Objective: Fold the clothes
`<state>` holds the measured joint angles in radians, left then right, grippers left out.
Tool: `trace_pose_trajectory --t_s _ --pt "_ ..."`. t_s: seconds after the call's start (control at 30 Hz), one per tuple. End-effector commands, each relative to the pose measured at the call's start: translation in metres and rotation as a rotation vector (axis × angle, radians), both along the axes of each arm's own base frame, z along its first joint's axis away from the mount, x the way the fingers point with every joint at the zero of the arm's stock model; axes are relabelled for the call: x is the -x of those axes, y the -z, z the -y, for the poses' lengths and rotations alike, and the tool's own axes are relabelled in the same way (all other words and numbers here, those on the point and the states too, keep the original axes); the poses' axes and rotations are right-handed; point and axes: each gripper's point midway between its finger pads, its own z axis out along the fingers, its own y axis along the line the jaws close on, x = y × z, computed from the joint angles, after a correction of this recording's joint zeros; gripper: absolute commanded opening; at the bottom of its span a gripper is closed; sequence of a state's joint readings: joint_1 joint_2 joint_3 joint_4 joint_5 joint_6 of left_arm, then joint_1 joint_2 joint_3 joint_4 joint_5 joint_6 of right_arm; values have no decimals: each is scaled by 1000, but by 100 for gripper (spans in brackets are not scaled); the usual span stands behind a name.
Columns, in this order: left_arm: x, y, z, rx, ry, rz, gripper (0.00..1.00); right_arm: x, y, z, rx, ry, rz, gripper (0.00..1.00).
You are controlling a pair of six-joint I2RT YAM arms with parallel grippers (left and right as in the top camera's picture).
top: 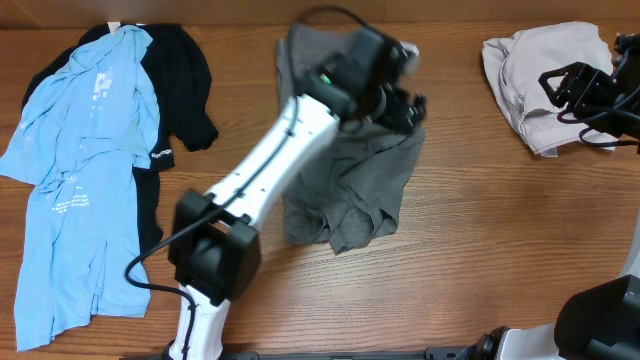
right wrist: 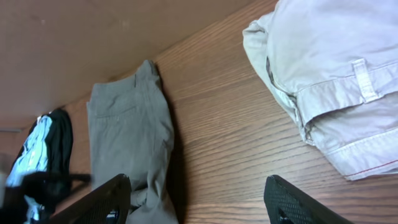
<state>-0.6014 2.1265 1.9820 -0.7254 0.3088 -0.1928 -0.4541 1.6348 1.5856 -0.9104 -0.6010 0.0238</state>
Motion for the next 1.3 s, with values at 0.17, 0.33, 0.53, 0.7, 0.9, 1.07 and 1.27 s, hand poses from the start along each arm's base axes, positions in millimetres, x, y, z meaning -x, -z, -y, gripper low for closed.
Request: trace_pose_trajectory --t_s 0.17,0.33,0.53,0.7,0.9,1.07,1.27 --pt "-71 -82 -144 89 -259 15 100 -10 -15 -78 91 -226 57 73" --pt "-92 -75 -235 84 -427 -29 100 -20 -5 -143 145 -352 61 73" --pt "-92 -61 -332 35 -622 -95 100 -38 28 -241 174 -479 52 73" --pt "-81 -52 -363 -15 -660 -131 100 -49 83 -324 265 -530 39 73" --pt "-77 -45 -375 -83 -703 -143 100 -45 135 -394 359 -506 43 73" --pt "-76 -45 -375 -84 -704 -150 100 -39 159 -433 417 -492 91 72" --pt "-72 -41 -380 -120 -711 -160 100 -37 201 -443 478 -458 66 72"
